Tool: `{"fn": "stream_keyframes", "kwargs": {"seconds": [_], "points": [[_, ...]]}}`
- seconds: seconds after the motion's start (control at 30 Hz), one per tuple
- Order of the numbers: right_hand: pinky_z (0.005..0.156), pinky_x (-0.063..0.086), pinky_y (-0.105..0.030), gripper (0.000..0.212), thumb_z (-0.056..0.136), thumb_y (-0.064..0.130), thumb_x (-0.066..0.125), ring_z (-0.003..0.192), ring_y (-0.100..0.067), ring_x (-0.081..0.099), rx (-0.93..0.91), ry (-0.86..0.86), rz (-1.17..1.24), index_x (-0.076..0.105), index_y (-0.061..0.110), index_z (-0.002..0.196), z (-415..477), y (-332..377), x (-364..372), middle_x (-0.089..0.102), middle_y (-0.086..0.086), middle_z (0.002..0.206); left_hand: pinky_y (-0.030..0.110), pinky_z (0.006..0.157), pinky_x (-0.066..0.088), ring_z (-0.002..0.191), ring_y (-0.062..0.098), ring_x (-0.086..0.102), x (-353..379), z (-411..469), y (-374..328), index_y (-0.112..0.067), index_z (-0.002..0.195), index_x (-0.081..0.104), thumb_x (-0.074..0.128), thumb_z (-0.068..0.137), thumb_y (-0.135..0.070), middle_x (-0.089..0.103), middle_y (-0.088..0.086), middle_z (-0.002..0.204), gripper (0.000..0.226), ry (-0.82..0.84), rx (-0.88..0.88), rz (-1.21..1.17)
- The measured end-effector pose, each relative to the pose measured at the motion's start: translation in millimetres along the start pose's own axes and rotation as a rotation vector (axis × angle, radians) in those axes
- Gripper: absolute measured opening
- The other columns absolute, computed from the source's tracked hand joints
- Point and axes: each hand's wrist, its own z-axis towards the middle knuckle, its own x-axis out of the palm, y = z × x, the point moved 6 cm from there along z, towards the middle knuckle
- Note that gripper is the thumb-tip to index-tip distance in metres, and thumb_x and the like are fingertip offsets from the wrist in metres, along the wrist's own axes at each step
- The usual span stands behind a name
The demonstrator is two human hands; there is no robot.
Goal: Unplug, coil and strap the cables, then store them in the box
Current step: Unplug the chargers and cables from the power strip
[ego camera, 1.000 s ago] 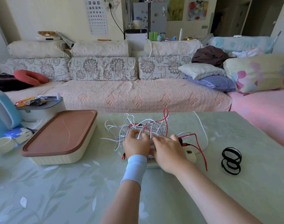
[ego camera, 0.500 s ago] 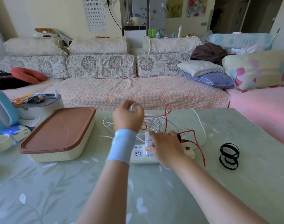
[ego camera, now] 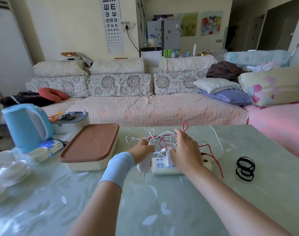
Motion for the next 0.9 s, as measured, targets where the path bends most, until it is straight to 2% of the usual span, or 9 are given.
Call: {"fn": "stream_keyframes", "kwargs": {"seconds": [0.07,0.2,0.23,0.33,0.47,0.57,0.67,0.8,0.9], "points": [[0.085,0.044,-0.040,0.055,0.086,0.017,0.061,0.105,-0.031,0.059,-0.020,-0.041,0.119,0.045,0.017,0.139,-13.5,18.3,-10.3,0.063,-0.007,0.117,0.037,0.090,0.046,0.098,0.028,0.058,1.2,-10.8,13.3,-0.023,0.110,0.047,0.059,0.077,-0.053,0.061,0.010,0.104,0.046,-0.007,-0.023,0.095],[0.085,0.042,-0.023,0.067,0.089,0.007,0.051,0.098,-0.018,0.058,-0.028,0.334,0.513,0.036,0.034,0.149,-51.8,65.8,3.4,0.061,0.000,0.125,0.027,0.063,0.040,0.071,0.016,0.051,-6.1,-45.9,22.7,-0.023,0.092,0.051,0.065,0.080,-0.053,0.057,-0.001,0.082,0.036,-0.075,0.049,0.236],[0.087,0.040,-0.020,0.070,0.088,0.003,0.047,0.104,-0.017,0.057,-0.033,0.388,0.557,0.035,0.033,0.150,-59.2,76.4,5.9,0.058,-0.001,0.130,0.027,0.060,0.039,0.068,0.015,0.050,-8.8,-55.8,26.5,-0.024,0.086,0.052,0.066,0.077,-0.054,0.057,-0.001,0.079,0.035,-0.089,0.061,0.284],[0.098,0.035,-0.023,0.070,0.087,0.001,0.042,0.131,-0.021,0.046,-0.096,0.488,0.490,0.035,0.030,0.150,-74.1,102.2,15.7,0.048,-0.004,0.145,0.028,0.066,0.040,0.074,0.017,0.053,-27.0,-82.9,45.9,-0.027,0.080,0.053,0.065,0.076,-0.056,0.061,-0.001,0.084,0.032,-0.146,0.042,0.447],[0.104,0.039,-0.032,0.065,0.089,0.008,0.043,0.130,-0.023,0.047,-0.078,0.587,0.394,0.032,0.026,0.150,-85.2,114.1,36.4,0.049,0.000,0.141,0.026,0.069,0.040,0.084,0.018,0.054,-58.1,-107.8,79.1,-0.028,0.094,0.057,0.066,0.076,-0.053,0.056,-0.004,0.093,0.032,-0.138,-0.026,0.588],[0.103,0.038,-0.028,0.064,0.088,0.007,0.046,0.131,-0.020,0.046,-0.108,0.679,0.320,0.036,0.024,0.149,-94.1,122.2,54.5,0.044,0.000,0.145,0.029,0.076,0.043,0.090,0.018,0.053,-63.7,-111.9,109.6,-0.033,0.099,0.060,0.065,0.068,-0.056,0.050,-0.004,0.109,0.039,-0.109,-0.087,0.676],[0.108,0.035,-0.028,0.069,0.087,0.008,0.050,0.136,-0.022,0.041,-0.152,0.738,0.231,0.032,0.021,0.152,-97.8,130.8,74.0,0.039,-0.004,0.151,0.029,0.080,0.042,0.091,0.019,0.052,-58.0,-109.8,136.2,-0.031,0.114,0.062,0.065,0.072,-0.057,0.040,-0.003,0.112,0.049,-0.061,-0.162,0.676],[0.113,0.031,-0.037,0.069,0.091,0.020,0.055,0.140,-0.028,0.033,-0.216,0.769,0.064,0.028,0.021,0.154,-96.9,137.2,101.9,0.035,-0.007,0.154,0.029,0.084,0.044,0.103,0.020,0.053,-63.5,-100.9,149.4,-0.028,0.115,0.062,0.065,0.078,-0.053,0.050,-0.001,0.115,0.045,-0.111,-0.174,0.741],[0.114,0.028,-0.040,0.071,0.091,0.017,0.051,0.141,-0.030,0.030,-0.275,0.759,-0.048,0.023,0.022,0.155,-93.4,139.6,114.9,0.034,-0.009,0.154,0.032,0.086,0.046,0.111,0.022,0.052,-63.1,-93.1,153.7,-0.024,0.117,0.063,0.060,0.081,-0.051,0.054,0.002,0.121,0.045,-0.139,-0.198,0.773]]}}
